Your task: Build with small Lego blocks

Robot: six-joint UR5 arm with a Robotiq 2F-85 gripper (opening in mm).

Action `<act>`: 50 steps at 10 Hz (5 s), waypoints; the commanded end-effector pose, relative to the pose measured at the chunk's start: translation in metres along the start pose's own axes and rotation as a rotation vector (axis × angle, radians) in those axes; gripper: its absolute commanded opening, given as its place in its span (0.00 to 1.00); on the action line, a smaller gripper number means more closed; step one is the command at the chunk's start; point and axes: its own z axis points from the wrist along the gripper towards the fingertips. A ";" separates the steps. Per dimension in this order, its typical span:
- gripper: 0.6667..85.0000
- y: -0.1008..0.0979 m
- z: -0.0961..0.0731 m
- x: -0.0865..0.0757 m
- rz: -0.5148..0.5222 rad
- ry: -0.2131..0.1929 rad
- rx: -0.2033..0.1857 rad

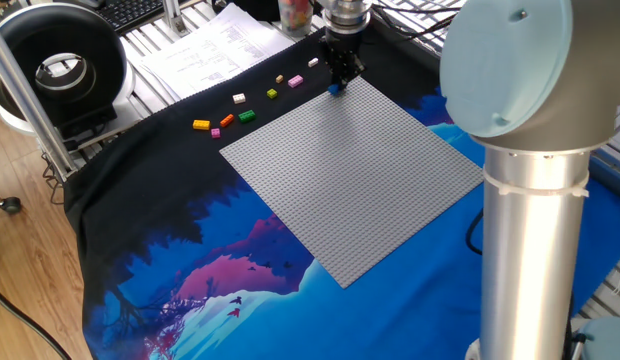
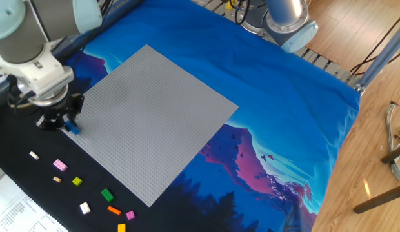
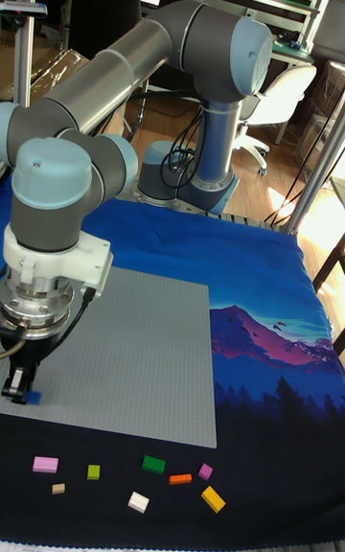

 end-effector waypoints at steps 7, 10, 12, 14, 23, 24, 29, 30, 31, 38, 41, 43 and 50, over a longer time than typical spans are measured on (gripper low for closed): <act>0.27 0.012 0.005 0.001 0.034 -0.032 0.017; 0.27 0.005 0.009 -0.001 0.017 -0.030 0.036; 0.27 0.005 0.009 0.003 0.001 -0.016 0.034; 0.27 0.002 0.013 0.004 -0.005 -0.009 0.033; 0.26 0.010 0.005 0.006 0.024 -0.008 0.006; 0.26 0.010 0.008 0.005 0.027 -0.016 0.001; 0.26 0.015 0.015 0.009 0.015 -0.037 -0.018; 0.26 0.015 0.013 0.007 0.017 -0.039 -0.018; 0.26 0.015 0.012 0.006 0.018 -0.031 -0.018; 0.46 0.016 0.012 0.004 0.009 -0.042 -0.025; 0.45 0.018 0.012 0.004 0.009 -0.041 -0.034; 0.40 0.019 0.012 0.005 0.015 -0.039 -0.037; 0.23 0.014 0.012 0.010 0.003 -0.019 -0.017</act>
